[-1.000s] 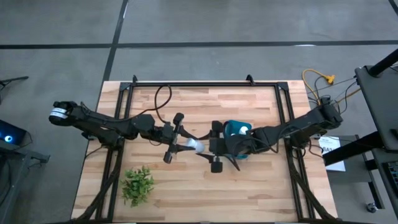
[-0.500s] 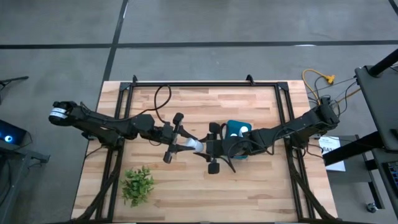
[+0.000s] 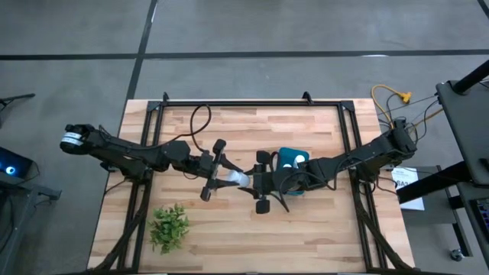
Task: Pick and place pill bottles into a basket
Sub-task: Put the white medicine bottle into the blue bin
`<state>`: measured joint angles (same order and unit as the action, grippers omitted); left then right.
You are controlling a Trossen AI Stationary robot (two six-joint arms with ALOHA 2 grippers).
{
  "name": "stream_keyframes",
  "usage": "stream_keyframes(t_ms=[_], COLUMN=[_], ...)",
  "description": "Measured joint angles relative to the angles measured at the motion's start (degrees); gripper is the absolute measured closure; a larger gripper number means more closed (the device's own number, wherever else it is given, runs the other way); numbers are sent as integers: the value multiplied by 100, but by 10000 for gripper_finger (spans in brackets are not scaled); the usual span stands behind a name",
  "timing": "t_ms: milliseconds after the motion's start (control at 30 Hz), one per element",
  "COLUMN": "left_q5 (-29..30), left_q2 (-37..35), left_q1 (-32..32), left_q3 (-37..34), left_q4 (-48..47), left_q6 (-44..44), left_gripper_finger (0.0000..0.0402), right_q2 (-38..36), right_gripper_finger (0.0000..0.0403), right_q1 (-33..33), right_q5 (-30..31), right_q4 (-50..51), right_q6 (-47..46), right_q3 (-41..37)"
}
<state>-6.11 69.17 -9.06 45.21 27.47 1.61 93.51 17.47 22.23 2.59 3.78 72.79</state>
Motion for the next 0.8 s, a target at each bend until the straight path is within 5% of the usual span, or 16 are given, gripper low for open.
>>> stream_keyframes(t_ms=[800], left_q5=[-64], left_q2=[-168], left_q1=[-120], left_q3=[-52], left_q4=[567], left_q6=[38], left_gripper_finger=[223], right_q2=[-2], right_gripper_finger=[240], right_q1=[421], right_q5=[1141], right_q4=[-950], right_q6=[1210], right_q3=[0])
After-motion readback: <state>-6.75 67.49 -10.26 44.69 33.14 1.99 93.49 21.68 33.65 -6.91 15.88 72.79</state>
